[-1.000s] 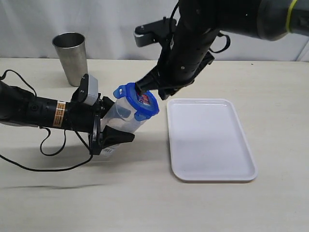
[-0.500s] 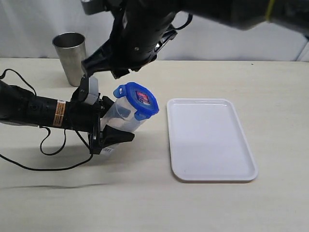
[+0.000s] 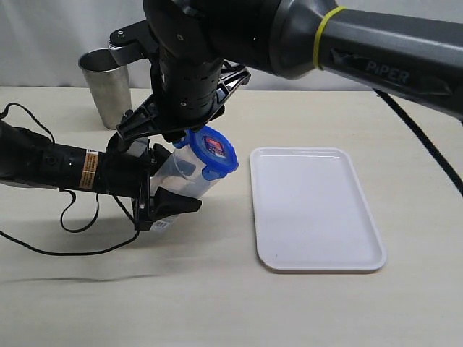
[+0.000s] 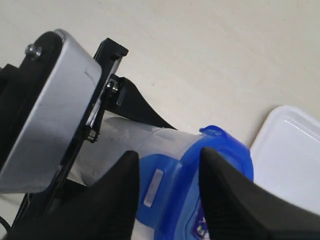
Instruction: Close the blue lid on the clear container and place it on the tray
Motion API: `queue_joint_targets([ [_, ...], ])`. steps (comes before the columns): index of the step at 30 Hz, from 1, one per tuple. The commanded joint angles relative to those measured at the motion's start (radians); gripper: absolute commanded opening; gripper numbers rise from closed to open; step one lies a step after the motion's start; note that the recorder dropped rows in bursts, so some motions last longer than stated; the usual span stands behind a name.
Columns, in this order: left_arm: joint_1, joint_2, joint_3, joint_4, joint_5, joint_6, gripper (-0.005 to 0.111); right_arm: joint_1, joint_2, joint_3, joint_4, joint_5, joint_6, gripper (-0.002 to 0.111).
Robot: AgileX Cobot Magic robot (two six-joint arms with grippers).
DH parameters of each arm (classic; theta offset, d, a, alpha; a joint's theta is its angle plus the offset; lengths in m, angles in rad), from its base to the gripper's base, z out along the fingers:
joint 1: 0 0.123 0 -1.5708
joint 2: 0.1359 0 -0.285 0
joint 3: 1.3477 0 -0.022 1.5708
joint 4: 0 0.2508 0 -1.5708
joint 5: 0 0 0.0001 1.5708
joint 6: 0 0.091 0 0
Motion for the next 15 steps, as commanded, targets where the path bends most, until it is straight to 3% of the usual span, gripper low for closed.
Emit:
queue_joint_targets([
  [1, -0.001, -0.007, -0.003, -0.011, -0.008, -0.004, 0.0, 0.0, 0.03, 0.001, 0.0, 0.081, -0.001, 0.038],
  [15, -0.001, -0.007, -0.003, -0.029, -0.016, -0.004, 0.0, 0.0, 0.089, 0.001, -0.004, 0.148, -0.019, 0.038],
])
